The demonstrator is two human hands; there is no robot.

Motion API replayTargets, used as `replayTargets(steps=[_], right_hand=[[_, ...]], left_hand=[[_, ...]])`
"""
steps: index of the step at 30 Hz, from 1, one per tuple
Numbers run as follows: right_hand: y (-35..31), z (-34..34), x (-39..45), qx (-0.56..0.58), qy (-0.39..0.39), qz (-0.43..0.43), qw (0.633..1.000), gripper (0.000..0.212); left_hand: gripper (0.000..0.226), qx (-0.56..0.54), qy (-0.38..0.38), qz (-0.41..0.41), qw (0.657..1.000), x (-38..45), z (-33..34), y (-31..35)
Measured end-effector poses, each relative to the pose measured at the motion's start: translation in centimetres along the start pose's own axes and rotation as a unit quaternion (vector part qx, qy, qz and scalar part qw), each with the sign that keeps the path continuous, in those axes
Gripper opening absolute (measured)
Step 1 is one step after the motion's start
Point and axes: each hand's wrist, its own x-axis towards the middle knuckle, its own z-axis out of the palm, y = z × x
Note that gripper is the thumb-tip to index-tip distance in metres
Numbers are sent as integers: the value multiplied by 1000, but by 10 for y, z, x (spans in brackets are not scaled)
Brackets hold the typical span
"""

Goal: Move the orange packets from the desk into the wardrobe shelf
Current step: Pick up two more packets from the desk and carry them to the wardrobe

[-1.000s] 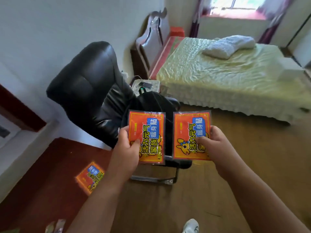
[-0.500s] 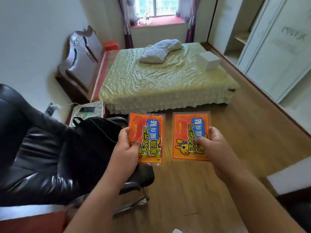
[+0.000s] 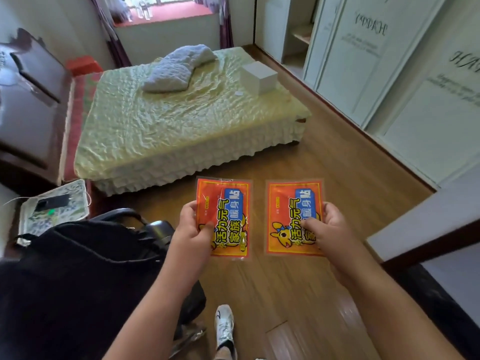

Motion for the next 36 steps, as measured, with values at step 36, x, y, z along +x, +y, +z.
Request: replayTargets(steps=[36], right_hand=[[-165, -190, 346, 41, 153, -4, 987, 19]], left_hand=[[36, 67, -138, 85, 984, 374, 298, 164]])
